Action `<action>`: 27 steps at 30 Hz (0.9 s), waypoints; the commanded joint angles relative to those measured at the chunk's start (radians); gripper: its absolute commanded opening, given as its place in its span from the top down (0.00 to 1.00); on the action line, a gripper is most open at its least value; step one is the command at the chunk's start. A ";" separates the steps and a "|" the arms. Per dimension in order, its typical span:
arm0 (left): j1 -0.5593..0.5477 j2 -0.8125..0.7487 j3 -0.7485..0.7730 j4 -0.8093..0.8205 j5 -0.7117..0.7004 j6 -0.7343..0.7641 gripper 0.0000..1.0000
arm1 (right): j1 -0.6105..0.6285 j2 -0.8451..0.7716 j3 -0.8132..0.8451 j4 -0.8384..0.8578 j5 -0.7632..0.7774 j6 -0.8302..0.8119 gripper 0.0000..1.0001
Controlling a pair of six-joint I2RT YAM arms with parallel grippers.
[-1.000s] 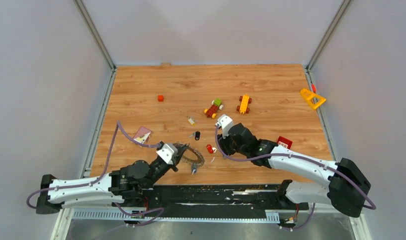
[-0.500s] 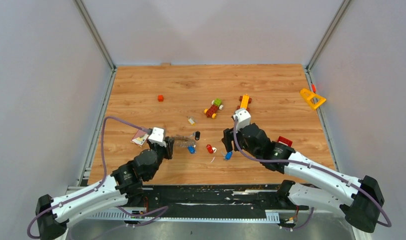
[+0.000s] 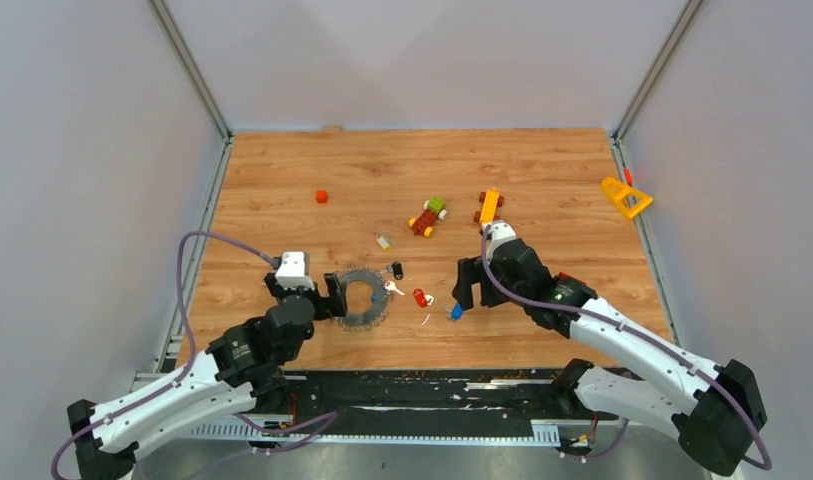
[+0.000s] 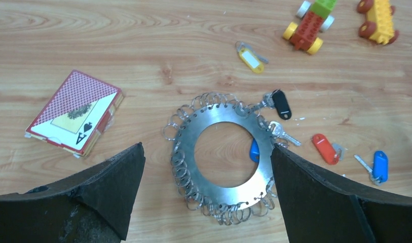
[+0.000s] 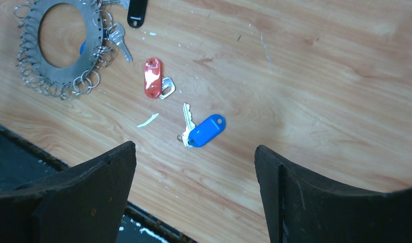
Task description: Remove the keys from the keyring
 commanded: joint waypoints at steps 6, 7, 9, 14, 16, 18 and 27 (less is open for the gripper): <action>0.269 0.060 0.043 -0.138 0.263 -0.112 0.00 | -0.226 -0.197 -0.051 -0.039 -0.302 0.090 0.12; 0.269 0.052 0.042 -0.146 0.260 -0.099 0.00 | -0.233 -0.233 -0.051 -0.053 -0.290 0.093 0.12; 0.269 0.051 0.050 -0.175 0.257 -0.095 0.00 | -0.235 -0.294 -0.044 -0.094 -0.240 0.092 0.12; 0.269 0.127 0.076 -0.167 0.254 -0.083 0.00 | -0.235 -0.403 -0.022 -0.187 -0.121 0.096 0.12; 0.269 0.168 0.081 -0.163 0.220 -0.078 0.00 | -0.235 -0.437 -0.007 -0.225 -0.074 0.095 0.12; 0.269 0.205 0.078 -0.151 0.196 -0.074 0.00 | -0.235 -0.469 0.008 -0.257 -0.032 0.100 0.12; 0.269 0.224 0.094 -0.149 0.184 -0.042 0.00 | -0.235 -0.585 -0.035 -0.260 0.026 0.159 0.11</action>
